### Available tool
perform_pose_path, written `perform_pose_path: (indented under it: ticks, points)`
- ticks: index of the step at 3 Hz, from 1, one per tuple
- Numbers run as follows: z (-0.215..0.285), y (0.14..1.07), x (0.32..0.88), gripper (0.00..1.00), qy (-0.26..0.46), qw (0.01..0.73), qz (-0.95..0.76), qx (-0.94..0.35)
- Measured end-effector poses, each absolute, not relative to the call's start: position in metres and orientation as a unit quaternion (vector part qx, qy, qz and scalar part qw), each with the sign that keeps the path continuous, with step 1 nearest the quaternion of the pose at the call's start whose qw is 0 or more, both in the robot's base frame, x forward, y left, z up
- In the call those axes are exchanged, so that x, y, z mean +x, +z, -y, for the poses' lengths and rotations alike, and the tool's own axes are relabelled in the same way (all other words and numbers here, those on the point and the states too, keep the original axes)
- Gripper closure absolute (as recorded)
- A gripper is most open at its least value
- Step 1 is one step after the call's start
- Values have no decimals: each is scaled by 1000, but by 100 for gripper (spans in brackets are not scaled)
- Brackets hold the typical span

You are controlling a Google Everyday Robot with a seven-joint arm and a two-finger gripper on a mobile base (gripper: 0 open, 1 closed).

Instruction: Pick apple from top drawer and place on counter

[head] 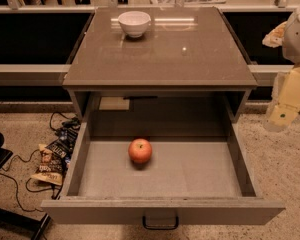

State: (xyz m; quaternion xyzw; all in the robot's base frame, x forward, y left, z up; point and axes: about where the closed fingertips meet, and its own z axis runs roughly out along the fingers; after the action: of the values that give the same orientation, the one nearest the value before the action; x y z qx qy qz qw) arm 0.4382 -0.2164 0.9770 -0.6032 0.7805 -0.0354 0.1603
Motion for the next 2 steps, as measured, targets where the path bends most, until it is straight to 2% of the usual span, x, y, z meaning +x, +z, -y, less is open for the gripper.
perform_pose_path:
  ticks: [1, 2]
  points:
    - [216, 977, 438, 0, -35, 160, -781, -603]
    - [213, 946, 451, 0, -3, 177, -780, -600]
